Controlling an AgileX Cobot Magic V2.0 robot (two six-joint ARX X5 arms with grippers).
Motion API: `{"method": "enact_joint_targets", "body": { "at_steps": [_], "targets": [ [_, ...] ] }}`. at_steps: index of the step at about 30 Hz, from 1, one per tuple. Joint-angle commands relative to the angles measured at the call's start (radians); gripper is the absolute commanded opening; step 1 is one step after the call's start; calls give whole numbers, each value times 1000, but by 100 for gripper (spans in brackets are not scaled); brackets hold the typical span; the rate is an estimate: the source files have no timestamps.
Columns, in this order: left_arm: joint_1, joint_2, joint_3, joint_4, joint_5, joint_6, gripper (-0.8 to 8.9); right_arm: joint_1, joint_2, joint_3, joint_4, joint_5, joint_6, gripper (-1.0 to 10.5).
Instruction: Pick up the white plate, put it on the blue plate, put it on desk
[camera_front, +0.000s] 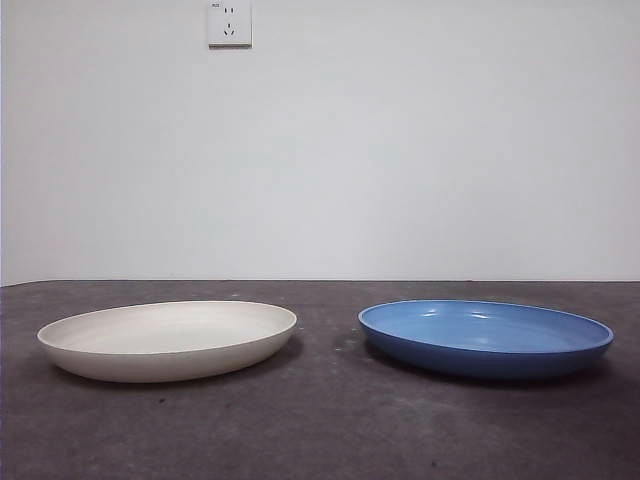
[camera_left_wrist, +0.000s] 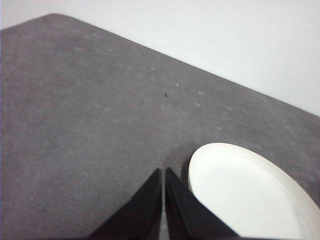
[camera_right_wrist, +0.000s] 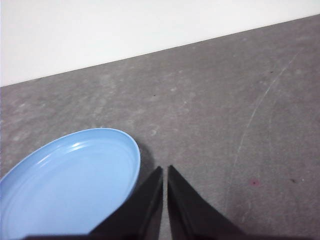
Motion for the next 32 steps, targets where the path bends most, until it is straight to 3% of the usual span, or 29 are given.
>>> {"method": "enact_joint_targets", "body": {
  "at_steps": [1, 13, 16, 22, 32],
  "targets": [
    [2, -2, 25, -42, 2, -54, 10, -2, -2, 26, 1, -5, 50, 10],
    [2, 89, 242, -163, 2, -53, 10, -2, 50, 279, -122, -6, 72, 10],
    [2, 145, 315, -205, 41, -35, 10, -2, 109, 369, -166, -12, 63, 10],
    [2, 301, 484, -297, 163, 64, 10, -2, 280, 563, -298, -92, -24, 10],
    [-8, 618, 789, -624, 347, 303, 10, -1, 593, 870, -618, -305, -190, 10]
  ]
}}
